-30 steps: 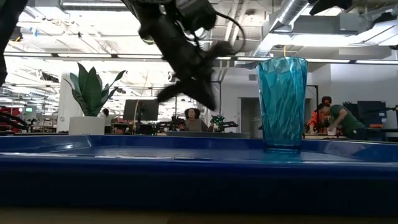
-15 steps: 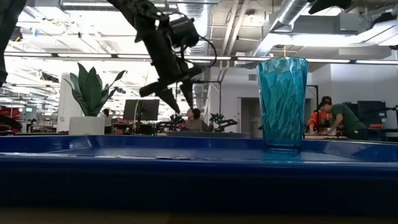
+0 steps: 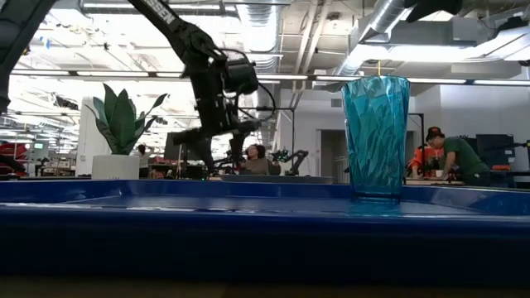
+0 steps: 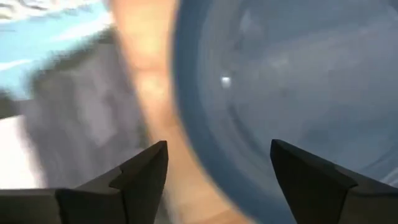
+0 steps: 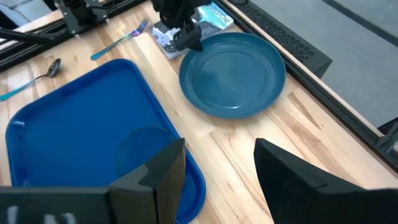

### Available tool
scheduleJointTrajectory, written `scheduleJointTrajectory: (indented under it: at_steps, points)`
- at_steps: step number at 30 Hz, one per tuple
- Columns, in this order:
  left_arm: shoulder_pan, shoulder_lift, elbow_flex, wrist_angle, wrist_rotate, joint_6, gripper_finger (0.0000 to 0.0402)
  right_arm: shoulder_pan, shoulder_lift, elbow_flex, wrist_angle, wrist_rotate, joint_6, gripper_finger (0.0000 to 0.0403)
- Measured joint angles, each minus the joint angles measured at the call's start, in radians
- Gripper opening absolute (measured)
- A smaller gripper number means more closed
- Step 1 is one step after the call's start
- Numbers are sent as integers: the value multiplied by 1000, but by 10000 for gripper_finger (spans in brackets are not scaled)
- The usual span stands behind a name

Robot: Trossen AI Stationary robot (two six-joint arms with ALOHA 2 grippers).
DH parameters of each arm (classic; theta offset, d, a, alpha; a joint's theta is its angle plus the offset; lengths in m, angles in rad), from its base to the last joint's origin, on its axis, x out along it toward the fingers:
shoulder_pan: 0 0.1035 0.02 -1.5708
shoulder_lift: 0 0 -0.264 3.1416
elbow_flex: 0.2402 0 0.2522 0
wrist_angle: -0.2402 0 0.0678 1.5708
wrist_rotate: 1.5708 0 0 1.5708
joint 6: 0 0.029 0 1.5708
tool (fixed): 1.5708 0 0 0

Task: Pick and place plate/cup/fork/spoon on tray
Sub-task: Put the blue plate on the blue tray to the bottom of the blue cup

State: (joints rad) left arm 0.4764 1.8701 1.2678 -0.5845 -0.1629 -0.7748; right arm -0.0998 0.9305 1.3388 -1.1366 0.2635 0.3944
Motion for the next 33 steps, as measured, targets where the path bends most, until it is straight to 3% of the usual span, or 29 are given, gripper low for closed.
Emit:
scheduleJointTrajectory:
  at_steps: [9,13,20,33]
  points:
    - [-9,65,0,5,27,-74,219,0,10,0,-11,0,-2,214]
    - [-3,61,0,8,20,-91,153,0,10,0,-11,0,-2,214]
    - [1,107,4,92,101,-92,20,0,10,0,-11,0,-2,214]
    - [1,78,-2,139,109,-110,0,1,10,0,-16,0,-2,214]
